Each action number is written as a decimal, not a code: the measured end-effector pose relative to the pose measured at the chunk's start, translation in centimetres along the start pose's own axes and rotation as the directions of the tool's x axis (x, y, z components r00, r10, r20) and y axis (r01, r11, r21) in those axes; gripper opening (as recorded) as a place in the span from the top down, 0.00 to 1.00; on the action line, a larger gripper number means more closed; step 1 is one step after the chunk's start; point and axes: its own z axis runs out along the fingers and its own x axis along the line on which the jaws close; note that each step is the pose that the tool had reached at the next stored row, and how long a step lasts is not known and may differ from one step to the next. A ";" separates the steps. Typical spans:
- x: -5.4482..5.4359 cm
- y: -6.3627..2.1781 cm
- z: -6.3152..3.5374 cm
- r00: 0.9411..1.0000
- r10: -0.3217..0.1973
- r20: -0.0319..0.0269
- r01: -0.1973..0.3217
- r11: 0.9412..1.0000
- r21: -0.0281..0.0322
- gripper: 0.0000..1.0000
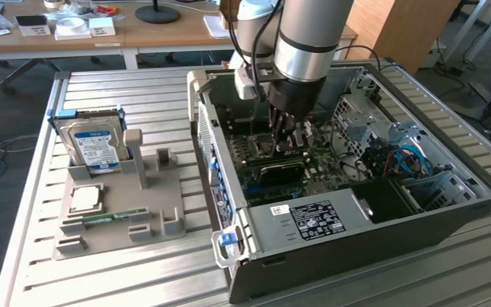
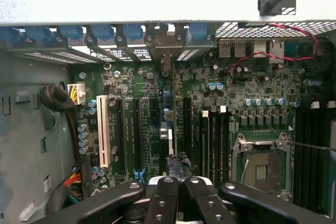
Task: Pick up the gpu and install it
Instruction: 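Press down on the gpu until it lock into place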
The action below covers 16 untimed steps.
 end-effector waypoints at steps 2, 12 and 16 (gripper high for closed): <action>0.0 0.00 0.00 1.000 0.000 0.000 0.000 1.000 0.000 0.89; -0.3 0.02 0.68 1.000 0.000 0.001 0.000 1.000 0.000 0.89; -0.2 0.03 1.20 1.000 0.000 0.001 0.000 1.000 0.000 0.89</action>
